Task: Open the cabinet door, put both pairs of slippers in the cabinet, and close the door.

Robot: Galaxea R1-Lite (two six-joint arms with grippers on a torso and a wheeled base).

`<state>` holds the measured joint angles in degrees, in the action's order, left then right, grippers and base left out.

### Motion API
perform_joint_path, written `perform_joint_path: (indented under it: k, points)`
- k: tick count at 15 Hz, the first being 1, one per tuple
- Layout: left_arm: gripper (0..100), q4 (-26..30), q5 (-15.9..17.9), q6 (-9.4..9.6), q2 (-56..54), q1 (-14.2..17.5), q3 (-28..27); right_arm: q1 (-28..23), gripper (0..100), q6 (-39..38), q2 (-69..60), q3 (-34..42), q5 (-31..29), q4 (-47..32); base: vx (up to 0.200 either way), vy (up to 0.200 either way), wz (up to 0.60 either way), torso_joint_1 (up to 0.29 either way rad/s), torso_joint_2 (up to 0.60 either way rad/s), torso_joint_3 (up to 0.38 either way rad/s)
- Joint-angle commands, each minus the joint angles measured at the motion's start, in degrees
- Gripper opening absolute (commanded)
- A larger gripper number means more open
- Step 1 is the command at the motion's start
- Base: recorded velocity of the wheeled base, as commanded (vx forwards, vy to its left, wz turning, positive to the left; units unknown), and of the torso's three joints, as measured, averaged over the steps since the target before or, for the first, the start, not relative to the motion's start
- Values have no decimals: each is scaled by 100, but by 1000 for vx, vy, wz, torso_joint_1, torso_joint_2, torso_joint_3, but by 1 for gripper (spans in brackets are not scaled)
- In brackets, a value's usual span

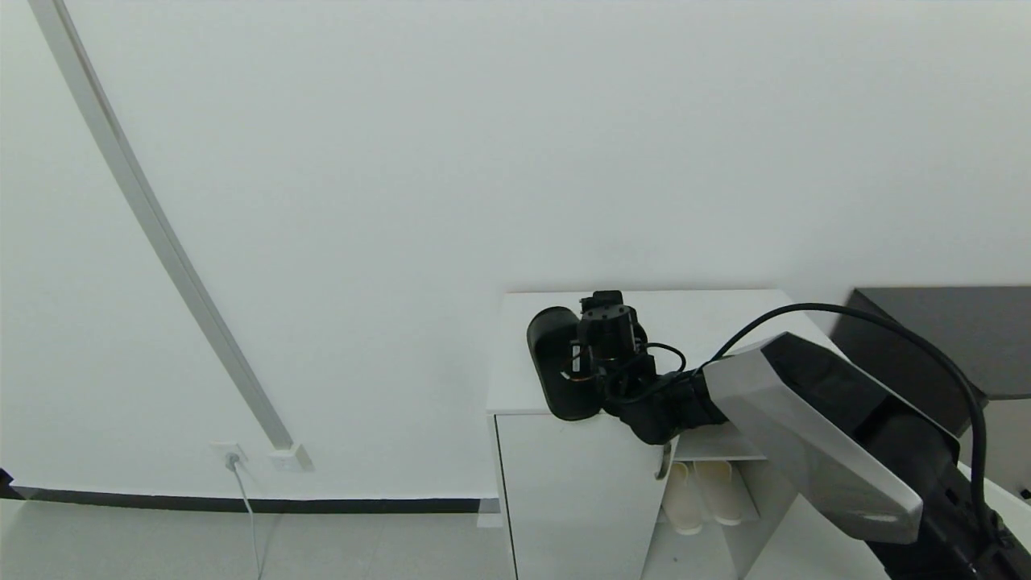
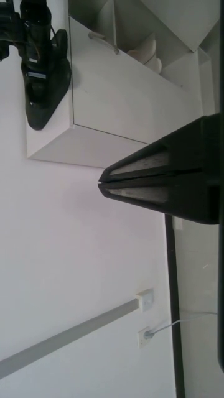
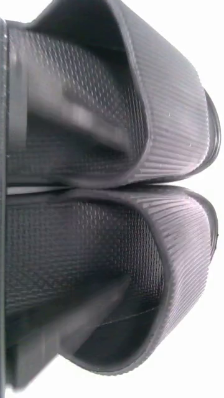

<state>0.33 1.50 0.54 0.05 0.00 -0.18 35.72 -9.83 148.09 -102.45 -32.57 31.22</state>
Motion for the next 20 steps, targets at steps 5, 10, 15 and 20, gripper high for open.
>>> perform_joint_path:
  k: [5,10,15,20]
  points:
    - [0,2,8,8,4,0,1,5,0,-2,-35,-29,-12,51,0,0,0,0,0,0]
    - [0,2,-1,8,4,0,1,146,0,-2,-1177,1368,172,640,0,0,0,0,0,0]
    - [0,2,8,8,4,0,1,638,0,16,-3427,4444,1280,1536,0,0,0,0,0,0]
    - [0,2,8,8,4,0,1,946,0,253,-5062,6123,2326,1730,0,0,0,0,0,0]
